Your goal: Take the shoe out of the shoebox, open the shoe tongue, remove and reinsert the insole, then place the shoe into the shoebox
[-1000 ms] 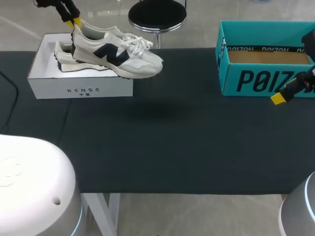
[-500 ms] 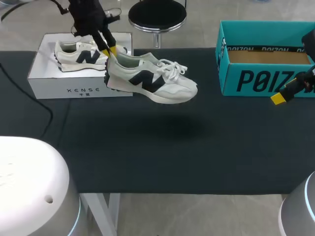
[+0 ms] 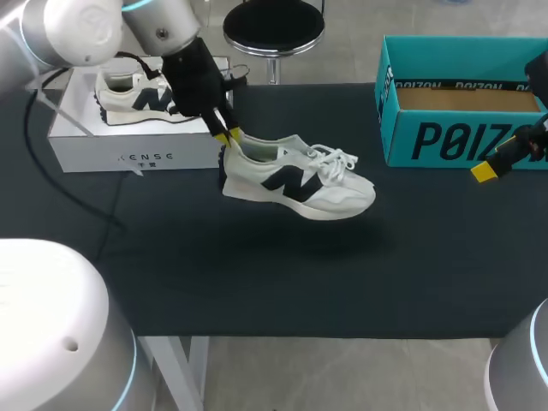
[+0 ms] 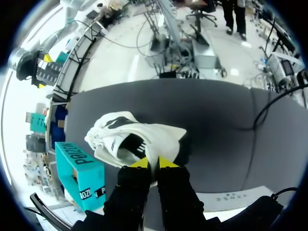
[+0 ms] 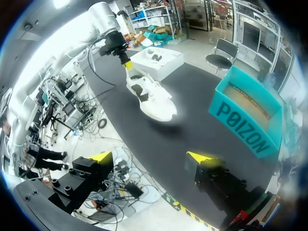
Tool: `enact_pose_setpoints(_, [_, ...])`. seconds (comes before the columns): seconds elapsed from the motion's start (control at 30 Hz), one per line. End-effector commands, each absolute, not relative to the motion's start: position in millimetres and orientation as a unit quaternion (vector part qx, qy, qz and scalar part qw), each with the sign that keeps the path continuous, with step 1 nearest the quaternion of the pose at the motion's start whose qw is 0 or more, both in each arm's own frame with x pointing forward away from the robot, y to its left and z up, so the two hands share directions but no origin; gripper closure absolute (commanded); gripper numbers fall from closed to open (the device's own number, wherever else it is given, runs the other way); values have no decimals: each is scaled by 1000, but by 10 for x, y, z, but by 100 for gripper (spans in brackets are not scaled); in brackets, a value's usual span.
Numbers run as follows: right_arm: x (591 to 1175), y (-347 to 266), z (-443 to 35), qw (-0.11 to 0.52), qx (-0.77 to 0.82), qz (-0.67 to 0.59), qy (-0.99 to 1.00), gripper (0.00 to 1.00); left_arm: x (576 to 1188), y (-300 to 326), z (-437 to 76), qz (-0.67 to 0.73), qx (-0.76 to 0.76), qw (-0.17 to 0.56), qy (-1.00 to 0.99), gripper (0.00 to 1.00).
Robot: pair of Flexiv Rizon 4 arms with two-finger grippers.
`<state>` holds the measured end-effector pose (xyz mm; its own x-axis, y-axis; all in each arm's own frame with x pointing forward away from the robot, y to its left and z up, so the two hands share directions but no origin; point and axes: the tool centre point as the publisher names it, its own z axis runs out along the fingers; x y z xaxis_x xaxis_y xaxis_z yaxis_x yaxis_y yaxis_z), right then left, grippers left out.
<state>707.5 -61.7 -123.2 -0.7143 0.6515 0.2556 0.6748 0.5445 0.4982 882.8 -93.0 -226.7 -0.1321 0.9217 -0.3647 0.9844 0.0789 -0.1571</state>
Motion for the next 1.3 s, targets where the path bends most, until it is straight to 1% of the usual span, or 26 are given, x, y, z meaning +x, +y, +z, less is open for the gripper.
enact_pose_setpoints(0.03, [7100,-610,-1236,22,-377,-290,-879,0,8671,-1009,-2440,-181,653,106,728,100])
enact_pose_setpoints(0.77, [7100,-610,-1236,22,-377,-290,-879,0,8281,-1270,-3006,-205,649,91,727,100])
enact_pose_setpoints(1.1, [7100,-610,-1236,22,-377,-290,-879,0,8335,-1300,-3141,-212,631,82,741,100])
enact_pose_setpoints(1.3, [7100,-610,-1236,22,-377,-290,-879,0,8466,-1372,-3062,-220,625,93,743,100])
